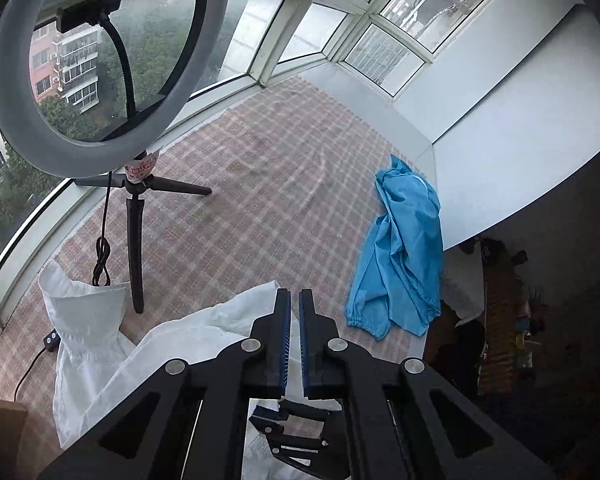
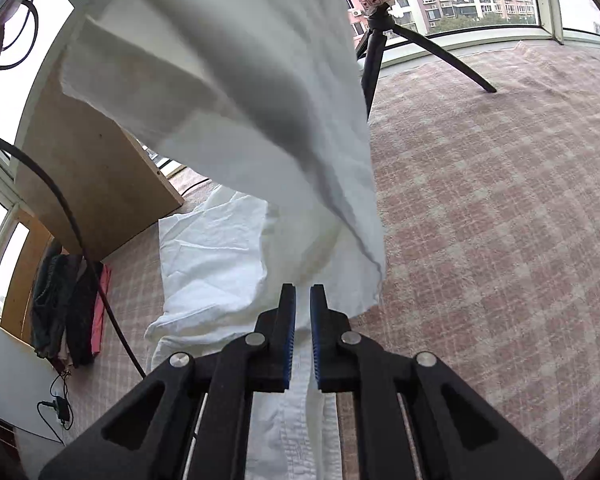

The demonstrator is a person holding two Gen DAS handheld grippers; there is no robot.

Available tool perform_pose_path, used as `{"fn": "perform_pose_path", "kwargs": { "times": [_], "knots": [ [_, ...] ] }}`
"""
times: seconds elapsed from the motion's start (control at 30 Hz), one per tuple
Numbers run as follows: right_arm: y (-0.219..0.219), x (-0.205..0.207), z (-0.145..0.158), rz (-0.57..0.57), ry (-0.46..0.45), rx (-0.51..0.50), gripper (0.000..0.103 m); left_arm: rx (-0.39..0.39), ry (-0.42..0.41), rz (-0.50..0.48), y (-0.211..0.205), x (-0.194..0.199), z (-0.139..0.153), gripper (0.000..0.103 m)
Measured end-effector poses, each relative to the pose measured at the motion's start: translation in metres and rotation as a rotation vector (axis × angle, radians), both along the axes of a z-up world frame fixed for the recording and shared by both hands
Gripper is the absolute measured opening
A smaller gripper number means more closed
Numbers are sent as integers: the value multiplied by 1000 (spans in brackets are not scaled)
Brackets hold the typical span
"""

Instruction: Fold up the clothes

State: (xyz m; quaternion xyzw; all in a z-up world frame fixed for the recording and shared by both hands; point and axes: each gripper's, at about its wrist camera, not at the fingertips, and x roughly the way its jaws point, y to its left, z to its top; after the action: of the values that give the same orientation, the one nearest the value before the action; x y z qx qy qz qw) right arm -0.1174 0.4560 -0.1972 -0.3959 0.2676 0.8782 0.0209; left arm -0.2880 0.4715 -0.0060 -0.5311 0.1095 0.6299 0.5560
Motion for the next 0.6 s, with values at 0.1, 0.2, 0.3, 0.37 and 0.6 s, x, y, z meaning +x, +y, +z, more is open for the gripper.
{"fn": "perform_pose_path", "kwargs": {
  "times": [0.1,0.2,0.3,0.37,0.6],
  "knots": [
    [-21,0,15,46,50,49,9,-16,-12,-18,10,2,-10,1],
    [-37,-8,17,69,30,48,9,-55,33,-27,4,5,-12,1],
    [-17,3,8,34,-42,46,13,-50,71,-23,-34,4,-17,2],
    [3,15,-3,20,-106,93,30,-79,77,19,-76,0,-37,2],
    [56,24,-35,73,-258,72,35,-240,-17,187,-196,16,-148,2]
  ]
}}
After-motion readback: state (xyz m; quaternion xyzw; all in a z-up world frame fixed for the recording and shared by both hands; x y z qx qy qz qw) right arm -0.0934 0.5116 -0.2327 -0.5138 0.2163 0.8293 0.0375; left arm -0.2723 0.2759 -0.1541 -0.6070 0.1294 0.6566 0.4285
